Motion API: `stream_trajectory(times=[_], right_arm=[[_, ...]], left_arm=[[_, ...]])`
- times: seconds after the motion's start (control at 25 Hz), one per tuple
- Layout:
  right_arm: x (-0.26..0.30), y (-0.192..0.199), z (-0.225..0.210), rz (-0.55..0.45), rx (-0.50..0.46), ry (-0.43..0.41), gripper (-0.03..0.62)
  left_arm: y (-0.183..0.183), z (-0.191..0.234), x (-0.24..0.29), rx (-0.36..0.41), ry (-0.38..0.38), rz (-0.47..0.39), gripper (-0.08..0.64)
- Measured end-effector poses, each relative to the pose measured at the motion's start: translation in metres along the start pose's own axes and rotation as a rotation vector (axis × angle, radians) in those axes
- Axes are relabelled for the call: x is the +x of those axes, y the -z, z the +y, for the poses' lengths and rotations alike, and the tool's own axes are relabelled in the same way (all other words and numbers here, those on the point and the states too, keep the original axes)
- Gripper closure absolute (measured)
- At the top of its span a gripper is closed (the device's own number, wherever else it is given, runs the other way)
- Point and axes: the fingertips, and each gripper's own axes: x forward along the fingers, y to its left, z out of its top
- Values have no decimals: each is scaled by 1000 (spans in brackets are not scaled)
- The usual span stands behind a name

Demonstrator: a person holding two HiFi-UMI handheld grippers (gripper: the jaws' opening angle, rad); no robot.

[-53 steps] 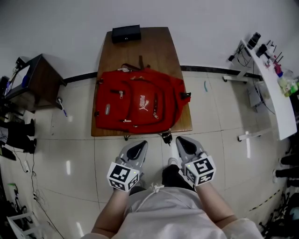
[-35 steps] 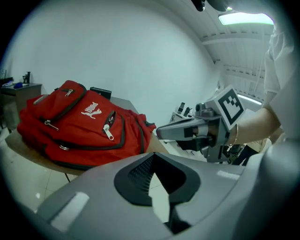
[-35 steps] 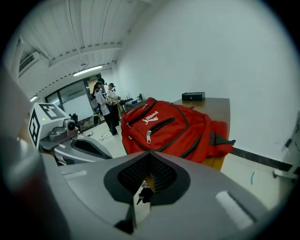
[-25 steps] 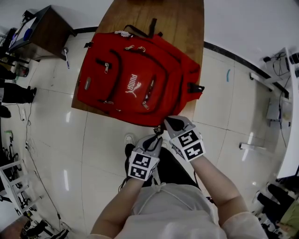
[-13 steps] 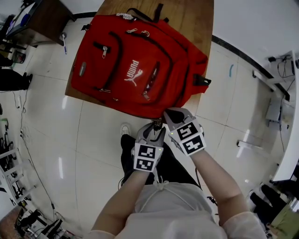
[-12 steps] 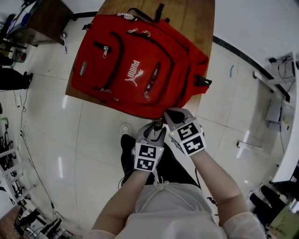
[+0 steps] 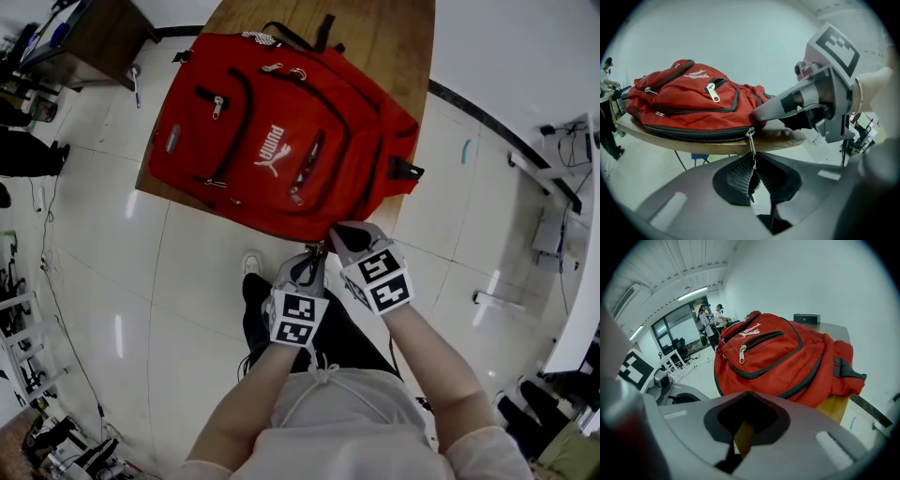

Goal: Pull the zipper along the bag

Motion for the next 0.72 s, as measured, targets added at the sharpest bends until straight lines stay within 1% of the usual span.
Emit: stream_trajectory(times=[0.24,0.44,0.6,0.72], right_arm=[[1,0,0,33,-36,23,586],[3,2,0,42,-77,17,586],[2,4,0,49,-68,24,586],[2,5,0,65,-91,41,586]], left_arm=[[-1,-3,-11,-72,105,30,537],[2,2,-18,-125,198,50,540],[5,12,-23,-76,204,74,541],[6,20,-27,-74,188,78,546]])
